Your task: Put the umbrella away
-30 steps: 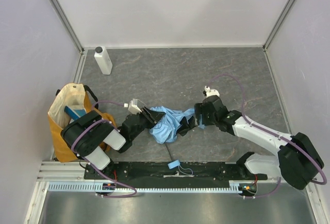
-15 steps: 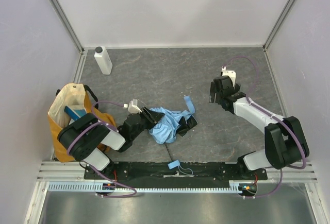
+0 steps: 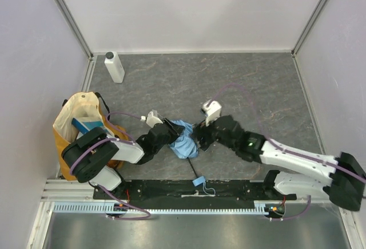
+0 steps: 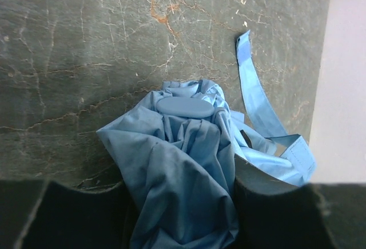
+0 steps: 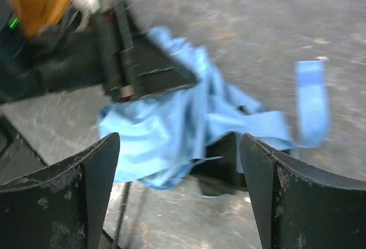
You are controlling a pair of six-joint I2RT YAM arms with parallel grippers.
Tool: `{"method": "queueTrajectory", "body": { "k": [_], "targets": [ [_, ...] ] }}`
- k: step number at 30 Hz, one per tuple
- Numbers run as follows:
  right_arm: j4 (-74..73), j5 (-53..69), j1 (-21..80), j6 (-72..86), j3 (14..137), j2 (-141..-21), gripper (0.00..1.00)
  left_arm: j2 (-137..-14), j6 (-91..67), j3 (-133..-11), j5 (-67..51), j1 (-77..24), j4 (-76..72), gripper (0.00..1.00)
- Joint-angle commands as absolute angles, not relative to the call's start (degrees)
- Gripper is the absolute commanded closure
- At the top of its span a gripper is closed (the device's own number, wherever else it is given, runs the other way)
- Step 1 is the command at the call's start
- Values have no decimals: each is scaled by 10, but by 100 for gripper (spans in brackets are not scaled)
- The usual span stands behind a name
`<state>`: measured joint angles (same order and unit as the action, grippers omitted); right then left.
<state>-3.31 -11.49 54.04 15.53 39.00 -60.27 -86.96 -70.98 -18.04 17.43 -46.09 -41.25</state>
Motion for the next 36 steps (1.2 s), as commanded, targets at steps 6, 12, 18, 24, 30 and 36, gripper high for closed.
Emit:
{"method": "queueTrajectory", "body": {
  "k": [6, 12, 18, 24, 30, 36],
  "targets": [
    [186, -183, 674, 43, 349, -756, 7, -879, -784, -233, 242, -476, -270, 98],
    [263, -228, 699, -25, 340, -818, 7, -905, -808, -268, 232, -477, -248, 98],
    [273, -257, 702, -55, 372, -892, 14, -908, -810, -286, 222, -480, -215, 98],
    [315, -374, 707, -60, 372, -962, 21, -903, -821, -280, 233, -488, -199, 98],
    [342, -430, 722, -56, 383, -1029, 27, -906, -822, -301, 251, -504, -169, 98],
    [357, -445, 724, -27, 382, -1065, 30, -906, -830, -308, 260, -515, -148, 98]
  ]
}}
